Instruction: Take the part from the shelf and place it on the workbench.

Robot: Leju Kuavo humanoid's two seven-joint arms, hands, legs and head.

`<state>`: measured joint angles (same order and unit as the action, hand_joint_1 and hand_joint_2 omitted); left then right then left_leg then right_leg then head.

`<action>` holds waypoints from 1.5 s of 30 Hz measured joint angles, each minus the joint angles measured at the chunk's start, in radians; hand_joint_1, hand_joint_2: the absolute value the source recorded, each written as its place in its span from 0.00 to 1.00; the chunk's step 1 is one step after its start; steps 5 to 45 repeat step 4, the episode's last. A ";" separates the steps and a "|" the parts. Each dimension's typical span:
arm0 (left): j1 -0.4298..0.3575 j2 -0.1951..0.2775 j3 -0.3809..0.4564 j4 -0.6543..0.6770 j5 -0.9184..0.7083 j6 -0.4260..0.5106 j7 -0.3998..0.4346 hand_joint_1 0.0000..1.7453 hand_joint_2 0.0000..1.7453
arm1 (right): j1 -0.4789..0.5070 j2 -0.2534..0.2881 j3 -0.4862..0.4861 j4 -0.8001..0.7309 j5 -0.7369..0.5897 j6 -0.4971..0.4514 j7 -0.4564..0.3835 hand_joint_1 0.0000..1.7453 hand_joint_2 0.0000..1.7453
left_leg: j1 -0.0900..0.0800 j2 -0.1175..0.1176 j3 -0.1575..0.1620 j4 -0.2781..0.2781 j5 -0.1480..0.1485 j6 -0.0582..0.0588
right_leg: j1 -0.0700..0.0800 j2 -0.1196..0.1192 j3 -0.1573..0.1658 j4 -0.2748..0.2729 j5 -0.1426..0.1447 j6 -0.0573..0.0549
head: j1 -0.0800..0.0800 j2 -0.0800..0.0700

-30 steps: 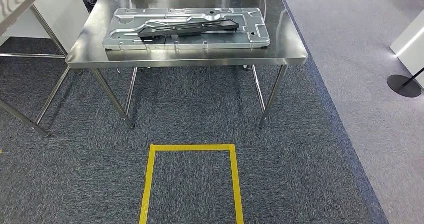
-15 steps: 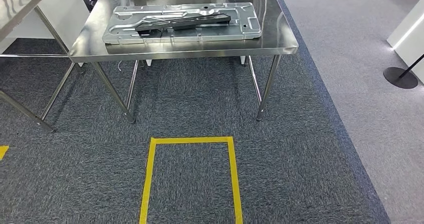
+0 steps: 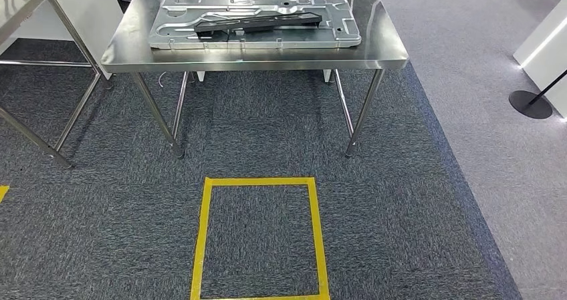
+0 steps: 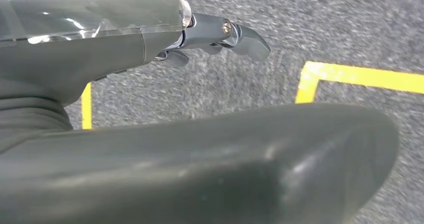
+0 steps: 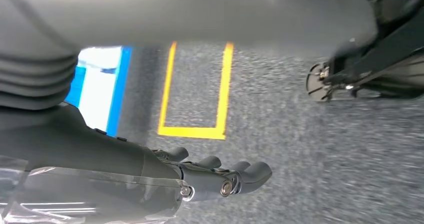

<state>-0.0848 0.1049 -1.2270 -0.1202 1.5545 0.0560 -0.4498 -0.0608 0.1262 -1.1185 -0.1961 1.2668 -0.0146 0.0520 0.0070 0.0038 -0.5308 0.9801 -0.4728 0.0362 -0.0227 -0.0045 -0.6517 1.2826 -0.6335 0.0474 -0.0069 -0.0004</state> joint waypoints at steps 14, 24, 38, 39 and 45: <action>-0.001 0.001 0.000 0.000 0.001 0.002 0.015 0.00 1.00 | -0.002 0.000 0.000 0.000 -0.001 0.000 0.024 0.00 0.67 | -0.003 -0.002 -0.002 0.009 -0.001 0.000 | -0.004 0.000 0.115 -0.218 0.112 0.006 | 0.000 0.000; -0.001 0.001 0.000 0.000 0.001 0.002 0.015 0.00 1.00 | -0.002 0.000 0.000 0.000 -0.001 0.000 0.024 0.00 0.67 | -0.003 -0.002 -0.002 0.009 -0.001 0.000 | -0.004 0.000 0.115 -0.218 0.112 0.006 | 0.000 0.000; -0.001 0.001 0.000 0.000 0.001 0.002 0.015 0.00 1.00 | -0.002 0.000 0.000 0.000 -0.001 0.000 0.024 0.00 0.67 | -0.003 -0.002 -0.002 0.009 -0.001 0.000 | -0.004 0.000 0.115 -0.218 0.112 0.006 | 0.000 0.000; -0.001 0.001 0.000 0.000 0.001 0.002 0.015 0.00 1.00 | -0.002 0.000 0.000 0.000 -0.001 0.000 0.024 0.00 0.67 | -0.003 -0.002 -0.002 0.009 -0.001 0.000 | -0.004 0.000 0.115 -0.218 0.112 0.006 | 0.000 0.000; -0.001 0.001 0.000 0.000 0.001 0.002 0.015 0.00 1.00 | -0.002 0.000 0.000 0.000 -0.001 0.000 0.024 0.00 0.67 | -0.003 -0.002 -0.002 0.009 -0.001 0.000 | -0.004 0.000 0.115 -0.218 0.112 0.006 | 0.000 0.000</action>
